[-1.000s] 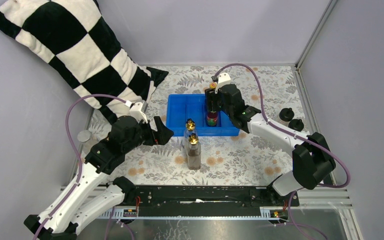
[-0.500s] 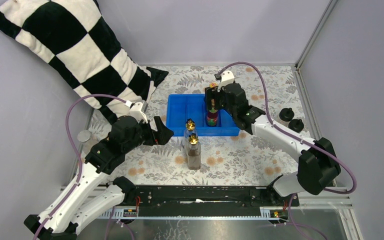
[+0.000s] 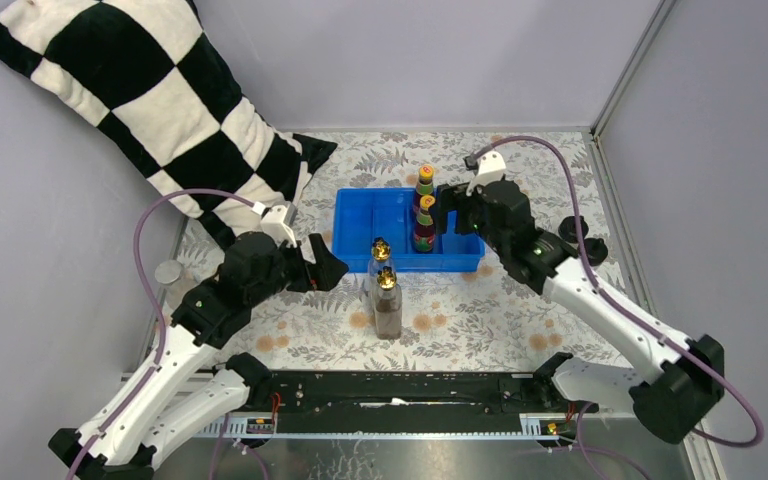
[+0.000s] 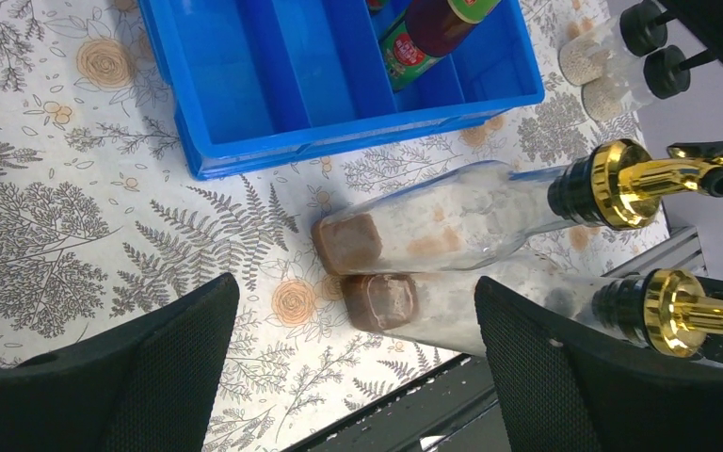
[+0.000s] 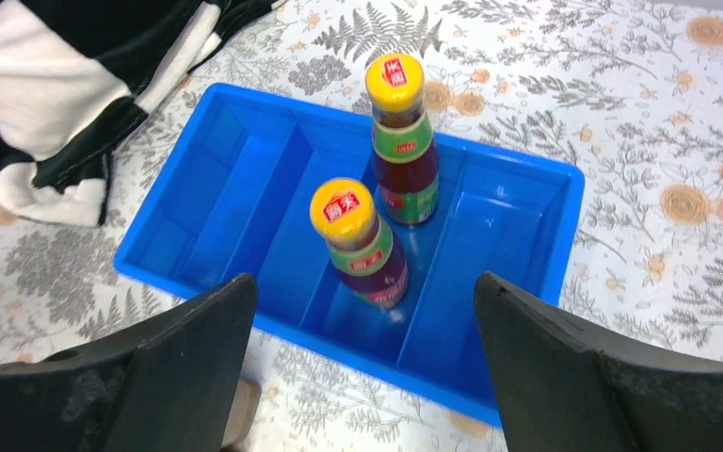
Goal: Organize the condiment bottles
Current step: Place the bottle in the storage box.
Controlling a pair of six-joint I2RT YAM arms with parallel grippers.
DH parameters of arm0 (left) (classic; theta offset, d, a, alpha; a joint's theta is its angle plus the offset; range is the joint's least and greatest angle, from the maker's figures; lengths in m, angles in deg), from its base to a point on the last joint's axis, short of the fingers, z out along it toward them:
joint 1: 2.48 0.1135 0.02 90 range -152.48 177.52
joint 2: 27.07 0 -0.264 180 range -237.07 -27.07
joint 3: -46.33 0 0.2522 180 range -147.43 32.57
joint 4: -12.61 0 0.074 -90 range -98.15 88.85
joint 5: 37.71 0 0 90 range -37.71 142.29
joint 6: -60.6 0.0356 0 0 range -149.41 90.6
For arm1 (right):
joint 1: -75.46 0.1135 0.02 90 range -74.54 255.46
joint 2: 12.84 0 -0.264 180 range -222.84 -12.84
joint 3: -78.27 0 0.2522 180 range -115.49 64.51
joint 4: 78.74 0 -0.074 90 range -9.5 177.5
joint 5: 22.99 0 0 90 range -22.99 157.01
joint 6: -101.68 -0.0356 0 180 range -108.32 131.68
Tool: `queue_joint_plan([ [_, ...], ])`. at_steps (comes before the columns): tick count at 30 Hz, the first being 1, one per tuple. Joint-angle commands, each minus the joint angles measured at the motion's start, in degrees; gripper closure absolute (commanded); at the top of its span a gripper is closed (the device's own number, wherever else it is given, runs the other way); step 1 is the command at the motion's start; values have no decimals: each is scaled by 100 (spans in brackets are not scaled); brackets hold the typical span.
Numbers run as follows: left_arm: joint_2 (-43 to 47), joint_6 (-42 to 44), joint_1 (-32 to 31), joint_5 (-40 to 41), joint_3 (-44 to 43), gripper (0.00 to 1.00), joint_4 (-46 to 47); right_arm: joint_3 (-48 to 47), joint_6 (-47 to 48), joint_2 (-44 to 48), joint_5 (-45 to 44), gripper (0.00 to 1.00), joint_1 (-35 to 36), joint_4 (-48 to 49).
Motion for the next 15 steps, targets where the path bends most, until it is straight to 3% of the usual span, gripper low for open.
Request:
queue_joint_plan([
  [1, -170, 113, -43, -195, 14, 1, 159, 180, -365, 679, 244, 6, -26, -617],
  [4, -152, 72, -43, -210, -12, 1, 154, 349, -538, 1105, 389, 1, -22, -777],
  [15, 218, -367, -43, -546, -34, 1, 40, 700, -1190, 2324, 1158, 0, -25, -1665],
])
